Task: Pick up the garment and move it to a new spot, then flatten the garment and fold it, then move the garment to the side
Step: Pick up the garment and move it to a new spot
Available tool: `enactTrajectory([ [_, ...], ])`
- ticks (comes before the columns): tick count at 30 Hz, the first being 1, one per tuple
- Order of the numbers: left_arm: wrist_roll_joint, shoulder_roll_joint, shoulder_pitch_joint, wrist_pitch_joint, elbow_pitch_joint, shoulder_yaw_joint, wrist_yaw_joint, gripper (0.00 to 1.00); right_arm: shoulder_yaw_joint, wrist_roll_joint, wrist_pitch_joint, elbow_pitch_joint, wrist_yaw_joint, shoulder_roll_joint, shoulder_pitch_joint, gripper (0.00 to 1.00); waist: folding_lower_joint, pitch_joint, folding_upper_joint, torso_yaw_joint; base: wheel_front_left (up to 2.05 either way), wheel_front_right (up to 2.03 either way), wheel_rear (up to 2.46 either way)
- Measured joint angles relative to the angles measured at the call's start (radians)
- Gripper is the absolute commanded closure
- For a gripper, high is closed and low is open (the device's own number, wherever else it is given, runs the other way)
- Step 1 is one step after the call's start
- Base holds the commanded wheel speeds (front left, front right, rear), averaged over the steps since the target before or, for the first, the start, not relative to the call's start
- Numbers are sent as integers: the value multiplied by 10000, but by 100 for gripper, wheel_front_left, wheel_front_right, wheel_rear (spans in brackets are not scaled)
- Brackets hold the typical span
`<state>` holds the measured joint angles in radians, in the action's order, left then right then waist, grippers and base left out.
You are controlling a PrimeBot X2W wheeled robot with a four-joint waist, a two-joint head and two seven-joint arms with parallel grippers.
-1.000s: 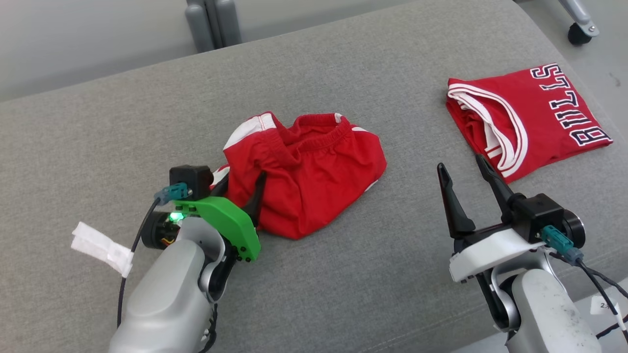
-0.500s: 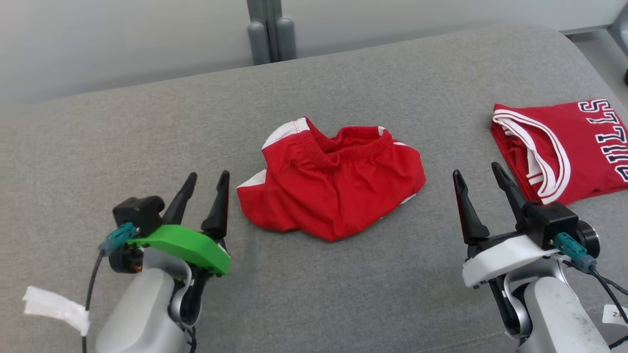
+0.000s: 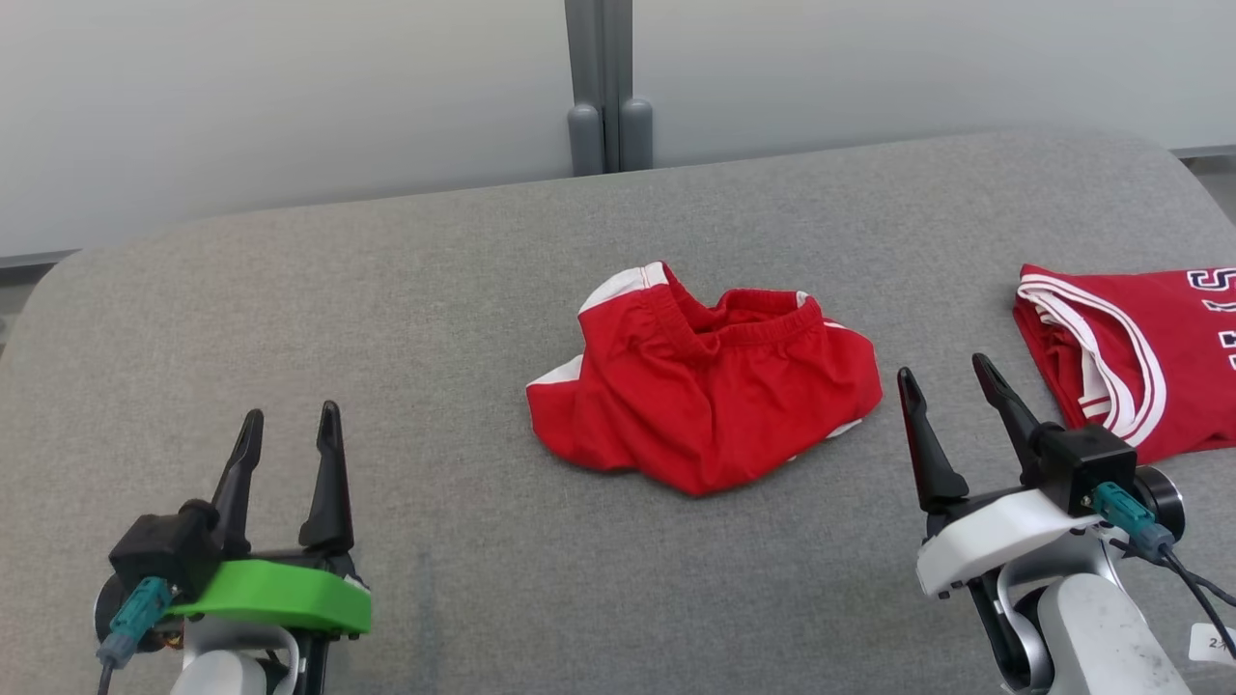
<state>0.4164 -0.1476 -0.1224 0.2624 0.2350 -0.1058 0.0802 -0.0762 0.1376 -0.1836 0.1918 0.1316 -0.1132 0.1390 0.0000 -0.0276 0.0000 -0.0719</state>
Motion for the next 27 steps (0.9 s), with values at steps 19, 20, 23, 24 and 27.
enactTrajectory([
  [19,-1187,453,755,0,-253,936,385,0,159,102,17,153,0,42,-330,0,0,375,0,12,0,0,0],
  [20,-1191,462,755,0,-238,941,391,0,163,102,17,153,0,50,-331,0,0,369,0,14,0,0,0],
  [23,-1229,502,755,0,-163,943,418,0,169,102,17,153,0,77,-336,0,0,346,0,39,0,0,0],
  [24,-1231,508,754,2,-138,949,418,0,169,102,17,153,0,79,-336,0,0,336,0,46,0,0,0],
  [27,-1269,533,744,0,-54,965,428,0,163,90,17,144,0,98,-336,0,0,294,0,67,0,0,0],
])
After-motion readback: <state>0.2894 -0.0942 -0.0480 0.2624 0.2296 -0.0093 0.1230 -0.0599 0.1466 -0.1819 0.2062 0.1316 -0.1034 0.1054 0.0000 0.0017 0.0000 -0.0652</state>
